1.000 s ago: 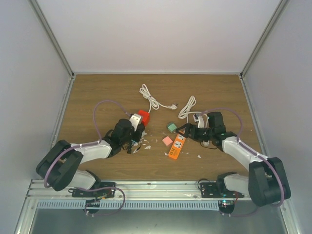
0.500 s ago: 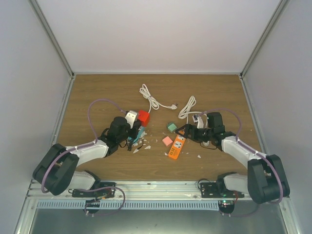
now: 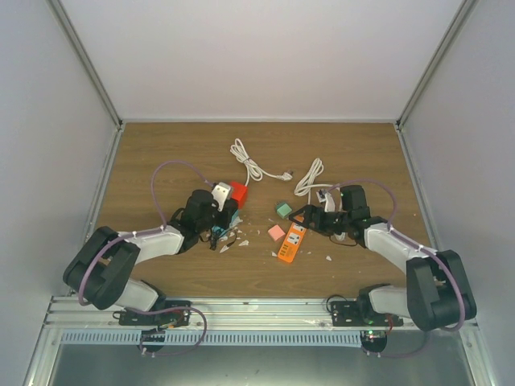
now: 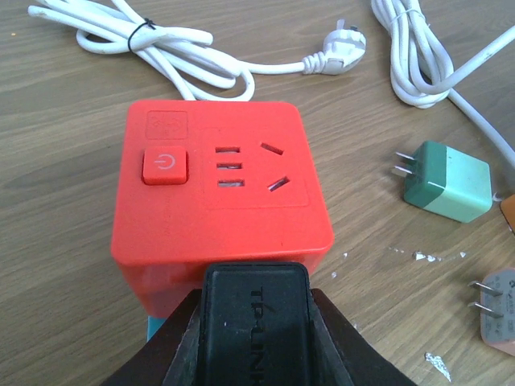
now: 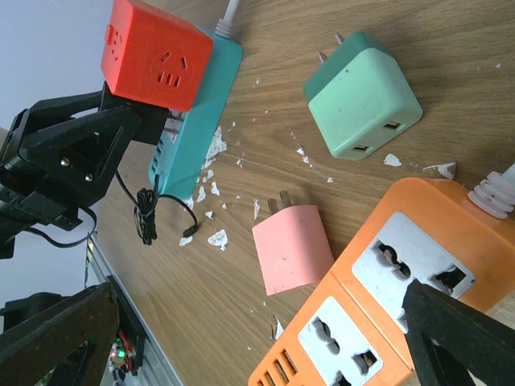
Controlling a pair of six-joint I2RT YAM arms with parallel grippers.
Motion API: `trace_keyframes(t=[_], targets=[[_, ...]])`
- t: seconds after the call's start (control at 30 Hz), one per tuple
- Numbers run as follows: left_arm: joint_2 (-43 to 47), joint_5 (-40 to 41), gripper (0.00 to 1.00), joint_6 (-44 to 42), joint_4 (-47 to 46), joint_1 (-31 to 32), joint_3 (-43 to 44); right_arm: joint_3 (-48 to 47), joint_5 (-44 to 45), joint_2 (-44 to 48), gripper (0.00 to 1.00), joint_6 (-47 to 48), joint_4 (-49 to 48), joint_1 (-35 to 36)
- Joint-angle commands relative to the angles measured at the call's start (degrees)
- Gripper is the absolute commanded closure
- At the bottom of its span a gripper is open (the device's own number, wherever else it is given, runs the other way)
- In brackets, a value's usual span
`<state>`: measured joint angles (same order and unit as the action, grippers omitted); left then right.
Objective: Insert the plug
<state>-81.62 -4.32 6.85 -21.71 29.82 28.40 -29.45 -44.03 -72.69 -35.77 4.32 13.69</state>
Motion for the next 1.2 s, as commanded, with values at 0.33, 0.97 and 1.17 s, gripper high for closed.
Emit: trace_keyframes(t=[0.33,0.97,1.17], targets=[[4.1,2.5,1.0,0.9,4.5,-0.5,0.5,0.2,-1.3,-0.5,0.02,0.8,-1.6,-0.5],[0.2,1.1,1.0,0.4,1.0,-0.6,1.6,0.1,-1.5,-0.4,0.02,1.1,-1.4,-0.5],[0.2,-0.7,1.0,1.1,1.0,-0.6,1.1,0.2,-1.7,-1.0,0.02,1.1,-1.6,-0.5]])
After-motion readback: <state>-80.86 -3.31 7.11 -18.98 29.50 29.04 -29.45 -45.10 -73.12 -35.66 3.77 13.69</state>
